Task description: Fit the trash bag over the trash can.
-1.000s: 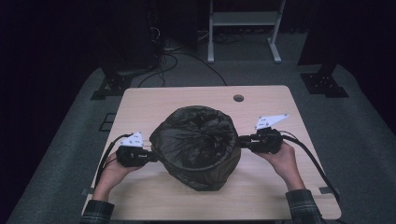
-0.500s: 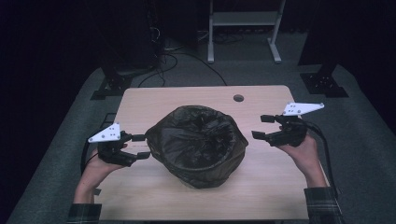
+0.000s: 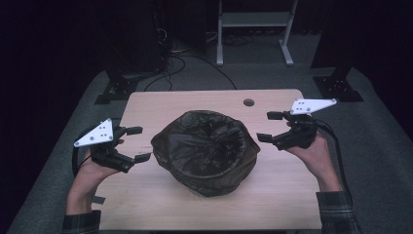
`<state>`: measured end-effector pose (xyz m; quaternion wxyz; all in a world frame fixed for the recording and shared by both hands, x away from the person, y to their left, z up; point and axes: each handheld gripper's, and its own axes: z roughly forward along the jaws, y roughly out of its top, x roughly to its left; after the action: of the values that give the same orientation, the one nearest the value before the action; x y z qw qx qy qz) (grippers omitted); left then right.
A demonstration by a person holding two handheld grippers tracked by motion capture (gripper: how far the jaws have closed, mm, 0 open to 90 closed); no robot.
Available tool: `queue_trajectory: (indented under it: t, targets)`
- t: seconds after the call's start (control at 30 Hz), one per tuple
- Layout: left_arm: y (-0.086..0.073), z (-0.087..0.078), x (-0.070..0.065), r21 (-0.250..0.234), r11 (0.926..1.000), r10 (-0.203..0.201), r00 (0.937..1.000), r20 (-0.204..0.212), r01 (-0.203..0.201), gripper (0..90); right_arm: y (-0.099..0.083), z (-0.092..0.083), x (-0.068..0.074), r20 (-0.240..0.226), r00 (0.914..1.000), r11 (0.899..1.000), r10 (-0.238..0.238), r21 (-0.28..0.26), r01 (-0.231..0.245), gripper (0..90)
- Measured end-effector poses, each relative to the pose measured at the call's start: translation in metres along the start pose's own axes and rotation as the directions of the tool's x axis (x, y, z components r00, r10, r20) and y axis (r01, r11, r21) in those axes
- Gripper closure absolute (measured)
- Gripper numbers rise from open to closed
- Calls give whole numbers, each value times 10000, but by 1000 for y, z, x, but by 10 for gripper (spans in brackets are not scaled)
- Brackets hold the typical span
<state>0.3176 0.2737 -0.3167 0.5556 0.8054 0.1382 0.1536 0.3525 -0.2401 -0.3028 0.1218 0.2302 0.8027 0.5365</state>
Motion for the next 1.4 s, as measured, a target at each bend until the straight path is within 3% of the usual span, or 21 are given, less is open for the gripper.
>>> queue_trajectory:
  t: [0.07,0.2,0.37,0.63,0.73,0.77,0.8,0.9,1.07,1.13,1.17,1.2,1.33,1.4]
  targets:
    - [-1,17,1,237,9996,129,9992,377,-138,91,9,5,4,-234,9996,9999,-141,-35,140,91]
    - [-10,41,4,453,9990,-53,9955,947,10,91,18,12,8,-418,9985,9994,-343,70,347,83]
    - [-21,55,2,762,9970,-262,9878,1534,146,80,29,20,15,-638,9961,9975,-611,313,632,82]
    - [-27,81,-6,1181,9929,-149,9763,2161,-110,74,42,29,25,-905,9902,9896,-1068,872,1147,73]
    - [-28,84,-8,1165,9932,-177,9766,2143,-75,74,50,37,31,-1113,9797,9693,-1669,1632,1837,73]
    - [-28,84,-7,1143,9934,-196,9764,2150,-52,74,50,37,31,-1113,9797,9693,-1669,1632,1837,73]
    - [-28,84,-8,1145,9934,-216,9763,2151,-33,74,53,45,33,-1290,9732,9526,-1904,2153,2149,72]
    - [-28,84,-8,1137,9935,-232,9763,2150,-14,74,56,58,36,-1517,9670,9281,-2048,2838,2410,72]
    - [-28,84,-8,1108,9938,-242,9764,2145,3,70,58,82,42,-1880,9524,8911,-2400,3466,2930,65]
    - [-28,84,-8,1126,9936,-229,9762,2154,-15,70,59,90,44,-1957,9521,8765,-2349,3808,2945,40]
    - [-28,84,-8,1126,9936,-229,9762,2154,-15,70,59,90,44,-1957,9521,8765,-2349,3808,2945,40]
    - [-28,84,-8,1113,9938,-229,9765,2141,-11,70,59,100,44,-1900,9525,8478,-2379,4379,2991,20]
    - [-27,84,-7,1089,9940,-184,9764,2153,-52,70,56,111,44,-2016,9523,8190,-2290,4888,3004,13]
    - [-27,84,-7,1081,9941,-180,9761,2164,-57,70,54,116,45,-2009,9530,7927,-2269,5304,3006,13]
